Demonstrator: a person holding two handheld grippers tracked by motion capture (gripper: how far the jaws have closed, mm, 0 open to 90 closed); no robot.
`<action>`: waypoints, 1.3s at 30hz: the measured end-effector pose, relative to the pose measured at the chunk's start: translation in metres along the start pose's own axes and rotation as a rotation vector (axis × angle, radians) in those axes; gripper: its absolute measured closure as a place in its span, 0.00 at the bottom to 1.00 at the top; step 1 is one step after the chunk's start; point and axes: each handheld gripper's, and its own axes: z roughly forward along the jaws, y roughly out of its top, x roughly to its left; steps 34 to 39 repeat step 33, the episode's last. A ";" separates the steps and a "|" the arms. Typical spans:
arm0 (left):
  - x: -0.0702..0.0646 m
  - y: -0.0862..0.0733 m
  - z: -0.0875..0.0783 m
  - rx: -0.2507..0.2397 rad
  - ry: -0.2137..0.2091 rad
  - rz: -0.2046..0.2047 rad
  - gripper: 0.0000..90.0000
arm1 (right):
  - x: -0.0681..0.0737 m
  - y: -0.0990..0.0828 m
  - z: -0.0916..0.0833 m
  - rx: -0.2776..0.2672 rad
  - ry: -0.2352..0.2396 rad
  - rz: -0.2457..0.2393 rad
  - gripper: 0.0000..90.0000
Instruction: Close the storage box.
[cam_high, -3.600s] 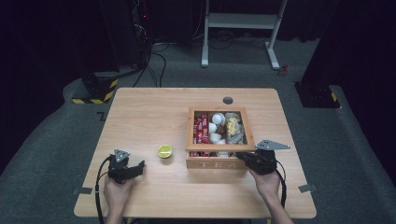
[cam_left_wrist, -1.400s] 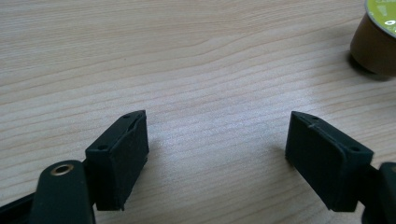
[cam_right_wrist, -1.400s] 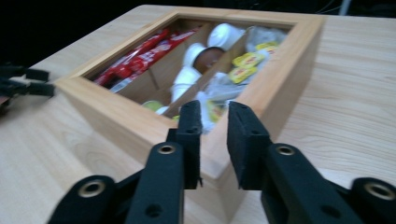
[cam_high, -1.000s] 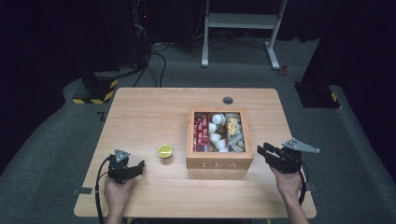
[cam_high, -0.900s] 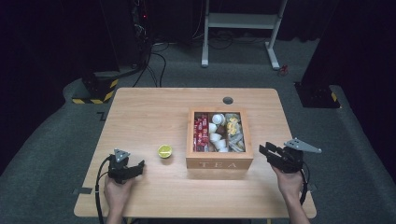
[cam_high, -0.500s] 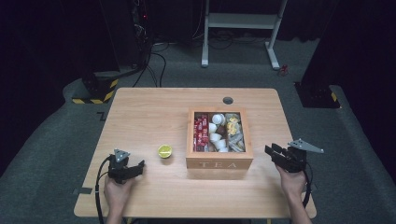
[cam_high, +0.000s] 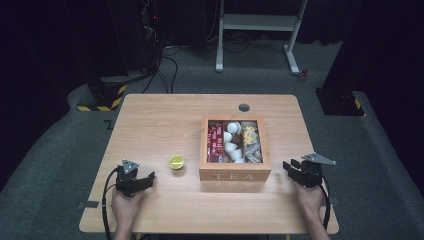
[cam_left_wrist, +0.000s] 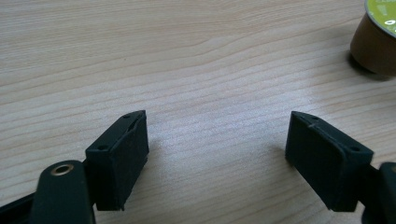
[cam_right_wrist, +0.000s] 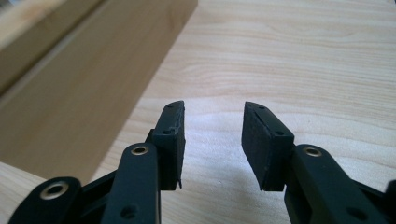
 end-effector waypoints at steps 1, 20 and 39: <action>0.000 0.000 0.000 0.000 0.000 0.000 0.24 | 0.001 -0.001 0.002 0.008 -0.012 -0.011 0.66; -0.001 0.000 0.000 0.000 0.001 -0.002 0.24 | 0.012 -0.010 0.023 0.065 -0.076 -0.087 0.55; -0.001 0.000 0.000 -0.001 0.000 -0.002 0.24 | 0.014 -0.011 0.023 0.072 -0.110 -0.072 0.44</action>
